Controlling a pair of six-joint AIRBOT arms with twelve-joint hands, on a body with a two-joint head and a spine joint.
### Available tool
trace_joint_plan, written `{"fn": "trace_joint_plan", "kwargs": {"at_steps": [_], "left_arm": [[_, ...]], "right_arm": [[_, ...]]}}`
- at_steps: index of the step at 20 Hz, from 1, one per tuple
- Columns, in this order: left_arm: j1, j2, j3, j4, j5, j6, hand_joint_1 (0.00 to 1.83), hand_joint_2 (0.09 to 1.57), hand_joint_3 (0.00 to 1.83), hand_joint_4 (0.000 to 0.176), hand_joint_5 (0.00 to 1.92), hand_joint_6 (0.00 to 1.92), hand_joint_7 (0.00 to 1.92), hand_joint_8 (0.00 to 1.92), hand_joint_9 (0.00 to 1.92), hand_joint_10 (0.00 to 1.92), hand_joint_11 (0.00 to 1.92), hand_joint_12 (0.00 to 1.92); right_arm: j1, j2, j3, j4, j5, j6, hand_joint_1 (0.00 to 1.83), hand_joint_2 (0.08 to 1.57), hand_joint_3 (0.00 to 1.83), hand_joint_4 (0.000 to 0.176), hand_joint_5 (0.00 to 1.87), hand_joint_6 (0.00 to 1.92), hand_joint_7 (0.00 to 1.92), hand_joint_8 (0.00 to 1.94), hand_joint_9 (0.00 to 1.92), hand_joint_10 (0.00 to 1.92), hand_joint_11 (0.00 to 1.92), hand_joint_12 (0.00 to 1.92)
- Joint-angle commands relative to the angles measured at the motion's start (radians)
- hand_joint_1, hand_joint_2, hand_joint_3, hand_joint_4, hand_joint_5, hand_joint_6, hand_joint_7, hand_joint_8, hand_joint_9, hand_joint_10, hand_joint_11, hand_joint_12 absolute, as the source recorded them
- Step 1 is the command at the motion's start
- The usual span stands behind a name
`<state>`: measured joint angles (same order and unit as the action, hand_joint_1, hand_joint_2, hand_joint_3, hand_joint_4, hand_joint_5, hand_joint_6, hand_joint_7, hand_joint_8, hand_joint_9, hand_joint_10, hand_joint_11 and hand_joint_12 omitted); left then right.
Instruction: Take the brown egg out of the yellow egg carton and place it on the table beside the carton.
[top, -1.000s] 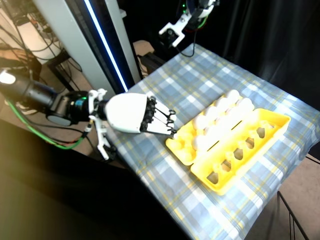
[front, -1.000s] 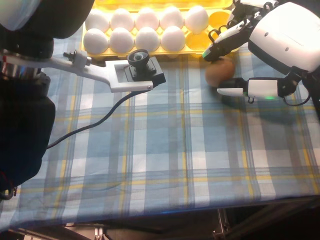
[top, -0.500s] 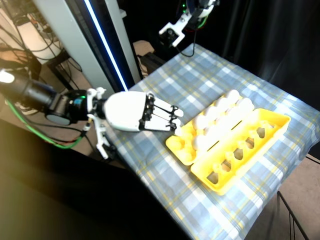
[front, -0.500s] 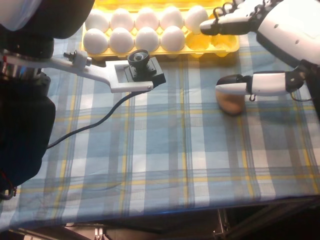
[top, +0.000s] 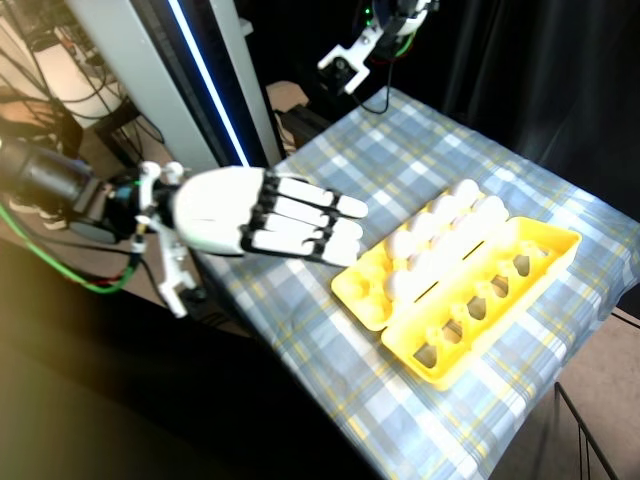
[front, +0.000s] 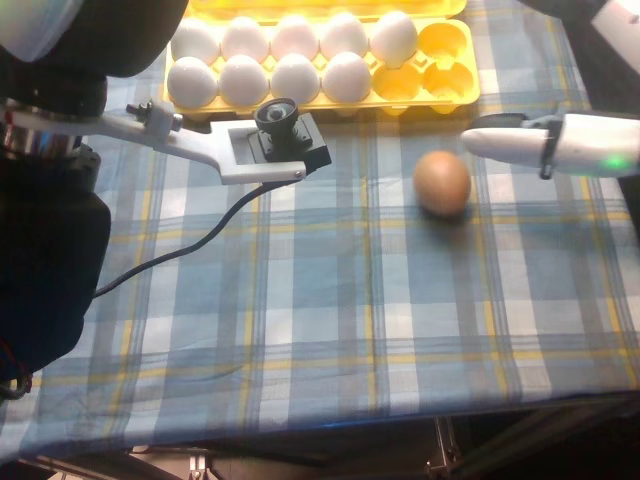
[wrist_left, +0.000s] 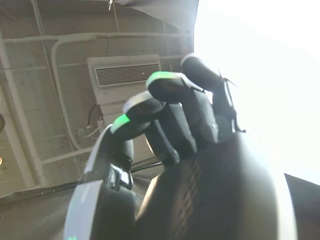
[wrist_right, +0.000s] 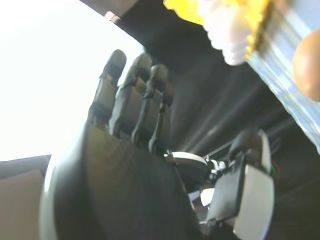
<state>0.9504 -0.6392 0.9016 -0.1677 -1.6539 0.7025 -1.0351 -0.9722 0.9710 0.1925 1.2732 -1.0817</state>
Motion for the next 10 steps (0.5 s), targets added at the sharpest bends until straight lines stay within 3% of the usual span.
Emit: {"fn": "trace_joint_plan", "kwargs": {"at_steps": [1,3,7,10], "left_arm": [[-0.023,-0.007,-0.007,0.037,-0.082,-0.012,0.66,1.45,0.00,0.000,0.90,1.92,0.88,1.88,0.71,1.91,0.31,1.83],[-0.023,-0.008,-0.007,0.037,-0.082,-0.012,0.66,1.45,0.00,0.000,0.88,1.92,0.89,1.91,0.73,1.92,0.35,1.83],[-0.024,-0.008,-0.007,0.037,-0.082,-0.012,0.56,1.43,0.00,0.000,0.87,1.82,0.80,1.86,0.60,1.87,0.22,1.87],[-0.024,-0.008,-0.008,0.037,-0.082,-0.013,0.60,1.42,0.00,0.000,0.87,1.91,0.81,1.90,0.62,1.84,0.24,1.82]], "right_arm": [[-0.005,0.012,-0.012,0.011,0.188,-0.017,0.06,0.94,0.02,0.000,0.18,0.00,0.30,0.00,0.24,0.00,0.10,0.22],[-0.066,0.028,-0.045,0.056,0.261,-0.041,0.00,0.92,0.00,0.013,0.09,0.00,0.21,0.00,0.14,0.00,0.05,0.21],[-0.180,0.030,-0.090,0.134,0.391,-0.040,0.00,0.91,0.00,0.032,0.03,0.00,0.05,0.00,0.01,0.00,0.00,0.20],[-0.241,0.037,-0.129,0.159,0.476,-0.035,0.00,0.88,0.00,0.046,0.03,0.00,0.04,0.00,0.00,0.00,0.03,0.21]]}}
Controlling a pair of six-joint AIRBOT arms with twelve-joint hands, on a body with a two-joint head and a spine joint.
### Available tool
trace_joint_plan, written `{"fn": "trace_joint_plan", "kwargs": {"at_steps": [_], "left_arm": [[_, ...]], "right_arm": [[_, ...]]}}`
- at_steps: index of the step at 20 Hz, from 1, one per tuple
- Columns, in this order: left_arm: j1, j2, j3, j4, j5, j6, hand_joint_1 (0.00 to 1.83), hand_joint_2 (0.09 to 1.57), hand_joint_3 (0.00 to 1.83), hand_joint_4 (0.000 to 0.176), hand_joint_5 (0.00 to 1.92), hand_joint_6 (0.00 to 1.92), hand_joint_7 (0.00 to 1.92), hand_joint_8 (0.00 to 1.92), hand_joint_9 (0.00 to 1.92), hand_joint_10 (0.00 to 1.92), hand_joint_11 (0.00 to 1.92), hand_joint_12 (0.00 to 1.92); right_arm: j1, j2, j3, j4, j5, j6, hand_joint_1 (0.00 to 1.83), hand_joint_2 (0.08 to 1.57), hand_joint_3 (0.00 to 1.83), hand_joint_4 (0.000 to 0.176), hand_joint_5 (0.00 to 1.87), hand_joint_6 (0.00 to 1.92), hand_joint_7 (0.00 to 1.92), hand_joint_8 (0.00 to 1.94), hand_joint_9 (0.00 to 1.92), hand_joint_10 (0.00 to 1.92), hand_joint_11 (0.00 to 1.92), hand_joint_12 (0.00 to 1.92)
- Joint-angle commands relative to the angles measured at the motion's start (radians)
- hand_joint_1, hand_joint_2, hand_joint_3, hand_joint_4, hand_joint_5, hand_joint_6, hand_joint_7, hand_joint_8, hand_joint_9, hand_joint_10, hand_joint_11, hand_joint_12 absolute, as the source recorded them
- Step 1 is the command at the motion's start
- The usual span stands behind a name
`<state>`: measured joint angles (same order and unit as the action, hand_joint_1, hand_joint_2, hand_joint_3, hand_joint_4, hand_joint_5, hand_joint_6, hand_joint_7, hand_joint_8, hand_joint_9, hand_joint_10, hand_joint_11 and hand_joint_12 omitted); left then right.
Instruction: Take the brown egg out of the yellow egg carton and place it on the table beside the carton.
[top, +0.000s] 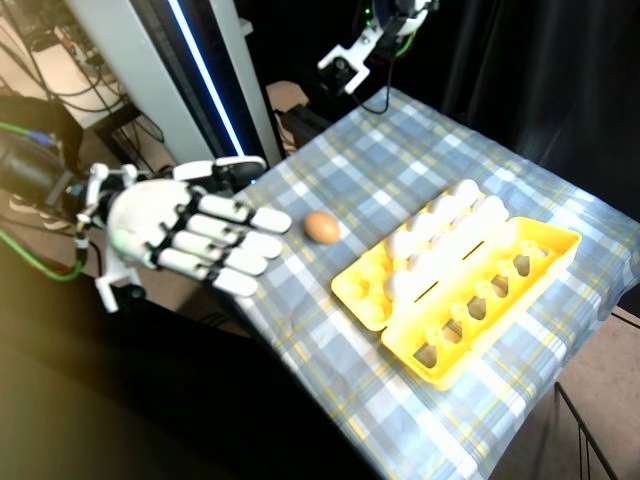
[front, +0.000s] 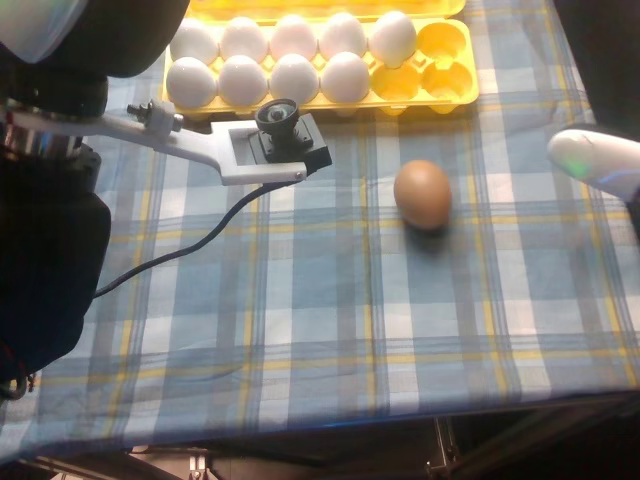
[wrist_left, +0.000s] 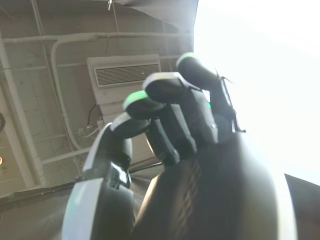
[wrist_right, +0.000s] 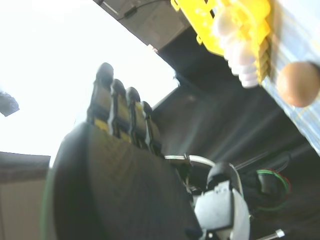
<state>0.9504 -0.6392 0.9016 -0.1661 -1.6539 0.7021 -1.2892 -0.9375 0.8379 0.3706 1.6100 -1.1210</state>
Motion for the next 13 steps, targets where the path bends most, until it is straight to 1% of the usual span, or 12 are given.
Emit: {"fn": "trace_joint_plan", "kwargs": {"at_steps": [1,2,3,4,5,7,8,9,10,11,12,13], "left_arm": [[-0.024,-0.008,-0.008,0.035,-0.082,-0.013,0.63,1.42,0.00,0.000,0.88,1.92,0.83,1.91,0.65,1.87,0.27,1.83],[-0.024,-0.008,-0.008,0.035,-0.082,-0.013,0.66,1.43,0.00,0.000,0.88,1.92,0.85,1.91,0.68,1.89,0.30,1.85],[-0.024,-0.008,-0.008,0.035,-0.082,-0.014,0.67,1.43,0.00,0.000,0.88,1.92,0.86,1.90,0.69,1.89,0.30,1.85],[-0.024,-0.008,-0.008,0.035,-0.082,-0.015,0.64,1.44,0.00,0.000,0.89,1.92,0.86,1.92,0.69,1.90,0.30,1.84],[-0.024,-0.009,-0.008,0.035,-0.082,-0.015,0.70,1.42,0.00,0.000,0.88,1.92,0.86,1.92,0.69,1.90,0.29,1.83],[-0.024,-0.009,-0.009,0.034,-0.082,-0.016,0.68,1.42,0.00,0.000,0.91,1.91,0.92,1.89,0.73,1.88,0.31,1.80],[-0.024,-0.009,-0.009,0.034,-0.082,-0.016,0.67,1.42,0.00,0.000,0.89,1.92,0.93,1.91,0.72,1.90,0.29,1.81],[-0.024,-0.010,-0.009,0.034,-0.082,-0.016,0.62,1.43,0.00,0.000,0.87,1.92,0.89,1.89,0.68,1.84,0.25,1.76],[-0.024,-0.010,-0.008,0.033,-0.082,-0.016,0.58,1.43,0.00,0.000,0.86,1.92,0.86,1.89,0.64,1.80,0.22,1.74],[-0.024,-0.011,-0.008,0.033,-0.082,-0.016,0.61,1.41,0.00,0.000,0.90,1.92,0.87,1.91,0.64,1.80,0.25,1.76],[-0.024,-0.011,-0.008,0.033,-0.082,-0.016,0.58,1.41,0.00,0.000,0.91,1.92,0.86,1.92,0.61,1.78,0.25,1.76],[-0.024,-0.012,-0.008,0.033,-0.082,-0.016,0.59,1.41,0.00,0.000,0.91,1.92,0.86,1.92,0.62,1.79,0.25,1.76]], "right_arm": [[0.002,0.004,-0.006,-0.007,0.152,0.004,0.00,0.88,0.00,0.050,0.04,0.01,0.05,0.01,0.00,0.00,0.03,0.22],[0.002,0.005,-0.011,-0.004,0.152,0.004,0.00,0.87,0.00,0.063,0.04,0.01,0.05,0.01,0.00,0.00,0.01,0.20],[-0.002,0.005,-0.012,-0.001,0.152,0.004,0.00,0.87,0.00,0.082,0.04,0.00,0.06,0.00,0.00,0.00,0.00,0.16],[-0.006,0.004,-0.013,0.003,0.152,0.004,0.00,0.87,0.00,0.100,0.04,0.00,0.05,0.00,0.00,0.00,0.00,0.14],[-0.009,0.002,-0.013,0.008,0.152,0.004,0.00,0.88,0.00,0.101,0.04,0.00,0.05,0.00,0.00,0.00,0.00,0.14],[-0.015,-0.003,-0.010,0.019,0.152,0.004,0.00,0.89,0.00,0.086,0.05,0.00,0.04,0.00,0.00,0.00,0.00,0.13],[-0.016,-0.005,-0.009,0.019,0.152,0.004,0.00,0.89,0.00,0.087,0.05,0.01,0.05,0.00,0.00,0.00,0.01,0.13],[-0.017,-0.008,-0.008,0.019,0.152,0.004,0.00,0.89,0.00,0.100,0.06,0.01,0.05,0.00,0.00,0.00,0.01,0.13],[-0.018,-0.010,-0.010,0.019,0.152,0.004,0.00,0.89,0.00,0.103,0.05,0.00,0.04,0.00,0.00,0.00,0.01,0.13],[-0.019,-0.013,-0.014,0.019,0.152,0.005,0.00,0.88,0.00,0.104,0.06,0.00,0.04,0.00,0.00,0.00,0.02,0.13],[-0.019,-0.016,-0.014,0.019,0.152,0.005,0.00,0.88,0.00,0.104,0.06,0.01,0.03,0.00,0.00,0.00,0.02,0.13],[-0.020,-0.018,-0.012,0.019,0.152,0.005,0.00,0.89,0.00,0.108,0.07,0.01,0.04,0.00,0.00,0.00,0.02,0.13]]}}
